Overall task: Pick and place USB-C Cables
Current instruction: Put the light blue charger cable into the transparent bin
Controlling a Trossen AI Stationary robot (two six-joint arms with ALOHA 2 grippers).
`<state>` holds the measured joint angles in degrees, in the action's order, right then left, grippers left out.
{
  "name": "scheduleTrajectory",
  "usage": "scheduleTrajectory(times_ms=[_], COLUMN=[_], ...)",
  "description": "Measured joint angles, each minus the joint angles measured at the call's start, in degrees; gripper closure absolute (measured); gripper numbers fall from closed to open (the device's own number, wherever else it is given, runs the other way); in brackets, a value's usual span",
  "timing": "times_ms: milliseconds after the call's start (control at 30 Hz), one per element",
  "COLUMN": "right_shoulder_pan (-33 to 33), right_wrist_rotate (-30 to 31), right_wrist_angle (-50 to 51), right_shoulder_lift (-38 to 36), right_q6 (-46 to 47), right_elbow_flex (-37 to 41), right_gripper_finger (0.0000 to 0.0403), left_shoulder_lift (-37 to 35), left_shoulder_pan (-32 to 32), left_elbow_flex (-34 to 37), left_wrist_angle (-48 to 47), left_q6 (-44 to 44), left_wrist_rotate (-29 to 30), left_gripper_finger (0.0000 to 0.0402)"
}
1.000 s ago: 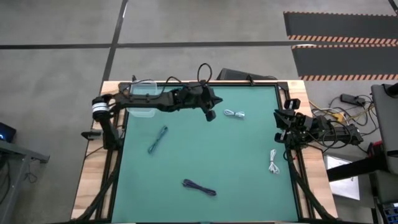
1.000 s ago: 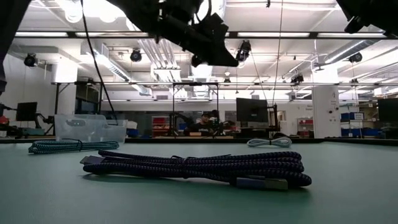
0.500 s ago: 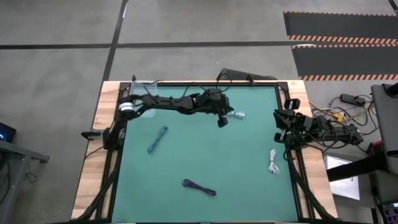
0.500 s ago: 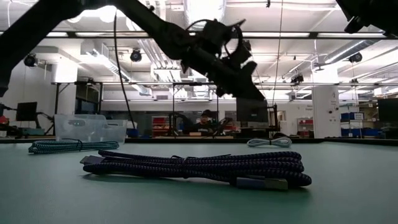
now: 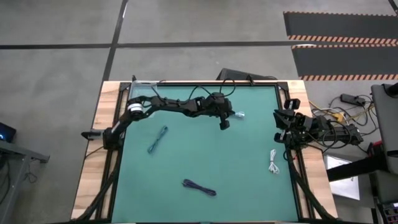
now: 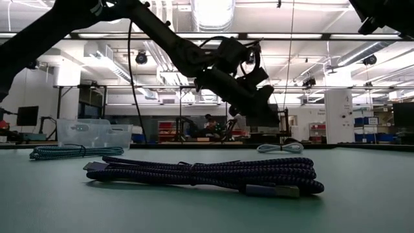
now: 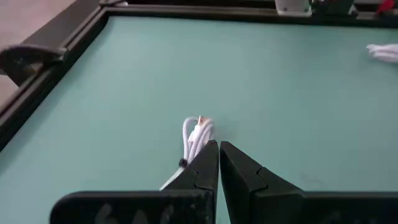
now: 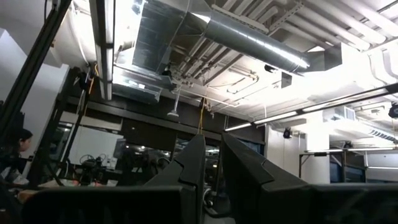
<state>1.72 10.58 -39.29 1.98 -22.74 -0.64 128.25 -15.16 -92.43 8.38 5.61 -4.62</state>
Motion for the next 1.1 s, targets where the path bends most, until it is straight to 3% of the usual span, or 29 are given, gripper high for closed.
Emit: scheduleTrajectory(times_ms=[300,700,933,1100], right_shoulder_pan=[0.0,0.0,0.0,0.0], right_wrist_rotate=[0.0,0.0,0.0,0.0], right_wrist_angle=[0.0,0.0,0.0,0.1], right_shoulder_lift=[0.0,0.0,0.0,0.0], right_q6=[0.0,0.0,-0.3,-0.4], right_elbow_flex=[0.0,0.0,0.0,0.0], right_gripper_finger=[0.0360,0.0360,0.0360,0.0360], left_shoulder_lift=[0.1,0.1,0.1,0.2], left_shoulder_pan=[0.0,0.0,0.2,0.9], left_elbow_flex=[0.0,0.1,0.1,-5.1], left_wrist_angle=[0.3,0.2,-0.7,-12.6], left_q6=[4.2,3.6,-7.9,-11.2], left_wrist_rotate=[0.0,0.3,2.0,3.4], left_gripper_finger=[0.0388,0.0266,0.0241,0.0240])
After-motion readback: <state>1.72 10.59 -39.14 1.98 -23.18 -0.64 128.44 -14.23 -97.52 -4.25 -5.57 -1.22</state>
